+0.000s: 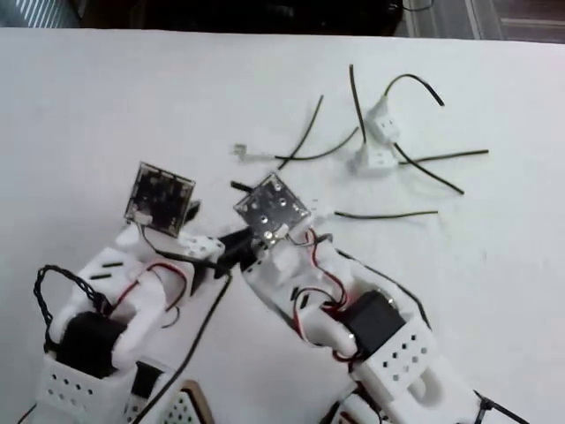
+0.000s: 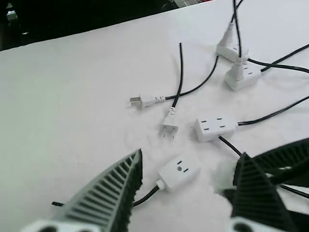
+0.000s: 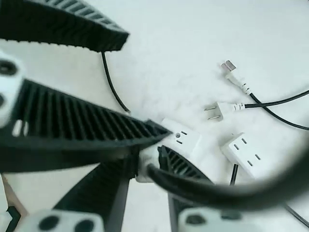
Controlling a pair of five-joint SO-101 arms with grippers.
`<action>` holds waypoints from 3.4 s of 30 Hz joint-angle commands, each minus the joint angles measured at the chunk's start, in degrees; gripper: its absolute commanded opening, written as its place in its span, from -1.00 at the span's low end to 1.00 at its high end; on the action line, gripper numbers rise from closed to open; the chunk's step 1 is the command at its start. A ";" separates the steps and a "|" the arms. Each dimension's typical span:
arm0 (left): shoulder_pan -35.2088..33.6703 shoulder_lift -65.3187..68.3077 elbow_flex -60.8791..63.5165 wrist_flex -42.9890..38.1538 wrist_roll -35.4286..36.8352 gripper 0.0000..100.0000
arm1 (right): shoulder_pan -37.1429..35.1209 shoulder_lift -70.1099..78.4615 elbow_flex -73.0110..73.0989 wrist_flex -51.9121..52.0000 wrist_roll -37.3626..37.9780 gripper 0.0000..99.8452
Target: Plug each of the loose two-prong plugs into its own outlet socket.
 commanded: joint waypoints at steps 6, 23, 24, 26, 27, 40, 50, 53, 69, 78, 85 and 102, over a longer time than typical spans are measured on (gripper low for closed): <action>-13.23 0.57 -0.35 0.00 -8.00 -0.38 | 6.90 -1.01 -0.53 -1.27 -0.70 -0.97; -2.68 36.35 -3.43 -6.24 -30.95 -0.31 | 26.68 9.19 9.67 -21.14 -11.52 -0.97; -1.45 36.26 -3.43 -6.95 -31.12 -0.31 | 27.30 9.98 10.11 -22.29 -11.60 -0.97; 1.01 36.70 -3.16 -8.79 -30.95 -0.31 | 28.44 10.95 10.64 -23.60 -11.69 -0.97; 2.15 36.79 -2.90 -9.76 -30.95 -0.31 | 28.70 11.21 10.64 -23.69 -11.69 -0.97; 7.34 53.76 -10.99 -10.64 -31.12 -0.32 | 31.52 11.21 10.64 -23.60 -11.78 -0.97; 6.37 77.85 -24.09 -10.55 -31.30 -0.38 | 31.60 11.21 10.73 -23.34 -14.51 -0.97; 4.79 80.92 -28.66 -8.35 -31.30 -0.41 | 31.60 11.21 10.73 -23.34 -14.51 -0.97; 3.30 85.58 -36.13 -0.79 -30.77 -0.96 | 34.77 11.38 10.73 -23.69 -14.86 -0.97; 5.05 73.89 -35.43 10.20 -25.49 -0.96 | 34.51 11.56 10.73 -23.69 -14.86 -0.97; 9.36 53.85 -17.67 4.48 -21.19 -0.96 | 34.51 11.65 10.73 -23.69 -14.86 -0.97; 9.01 49.19 -2.81 -5.36 -16.00 -0.49 | 34.51 11.74 10.73 -23.69 -14.86 -0.97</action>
